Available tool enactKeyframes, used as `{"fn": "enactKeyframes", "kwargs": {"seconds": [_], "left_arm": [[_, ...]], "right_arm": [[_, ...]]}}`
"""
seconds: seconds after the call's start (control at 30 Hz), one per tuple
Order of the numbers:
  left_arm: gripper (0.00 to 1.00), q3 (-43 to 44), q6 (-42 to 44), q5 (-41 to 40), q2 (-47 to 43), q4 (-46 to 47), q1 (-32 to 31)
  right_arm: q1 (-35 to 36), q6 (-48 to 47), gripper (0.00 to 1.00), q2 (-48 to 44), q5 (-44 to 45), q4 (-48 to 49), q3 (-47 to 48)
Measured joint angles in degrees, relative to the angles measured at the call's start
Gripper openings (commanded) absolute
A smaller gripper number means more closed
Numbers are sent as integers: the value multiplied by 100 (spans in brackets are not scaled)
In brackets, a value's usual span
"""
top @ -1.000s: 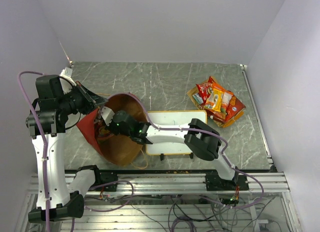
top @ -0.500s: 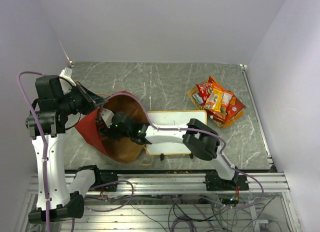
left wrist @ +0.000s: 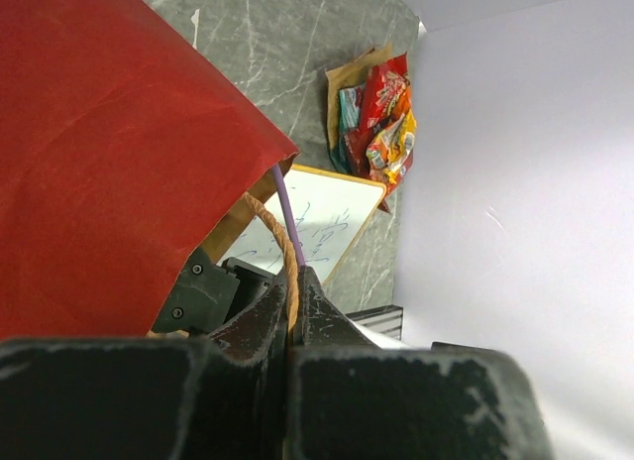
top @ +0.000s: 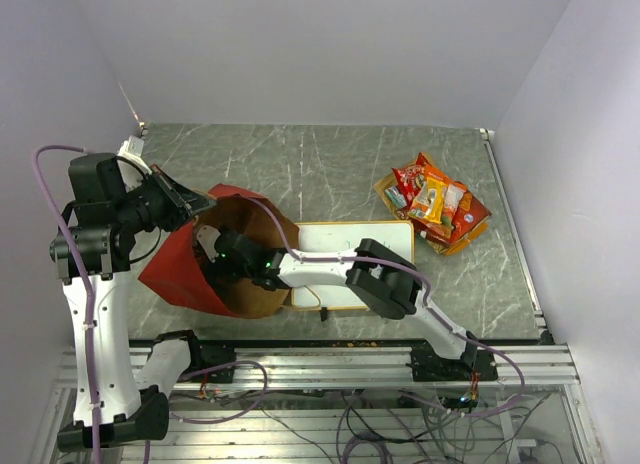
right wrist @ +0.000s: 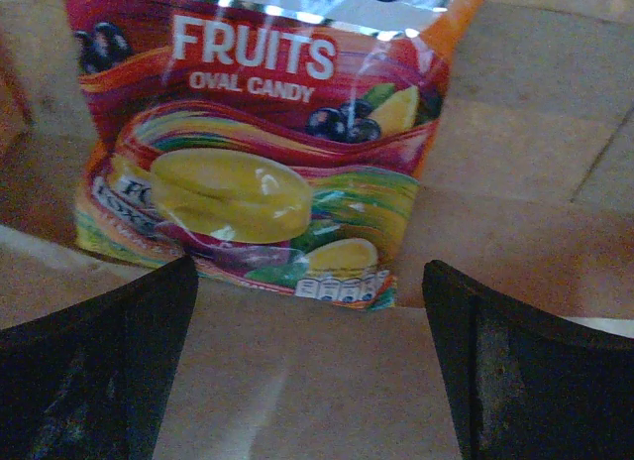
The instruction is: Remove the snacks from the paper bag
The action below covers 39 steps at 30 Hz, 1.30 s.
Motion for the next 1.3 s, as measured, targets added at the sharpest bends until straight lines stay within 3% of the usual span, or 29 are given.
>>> {"fn": "enactKeyframes", "kwargs": {"seconds": [0.37, 0.63, 0.8, 1.0, 1.3], "left_arm": [[7, -214, 37, 116, 26, -2, 0], [7, -278, 15, 225, 98, 9, 0], [7, -280, 15, 225, 107, 9, 0], [7, -369, 15, 238, 103, 7, 0], [7, -374, 39, 243, 109, -2, 0]], "right_arm": [[50, -369, 95, 9, -1097, 592, -52], [70, -391, 90, 564, -841, 529, 782], [72, -328, 77, 723, -656, 553, 870], [61, -221, 53, 866, -588, 603, 1054], [37, -352, 5, 951, -339, 474, 1353]]}}
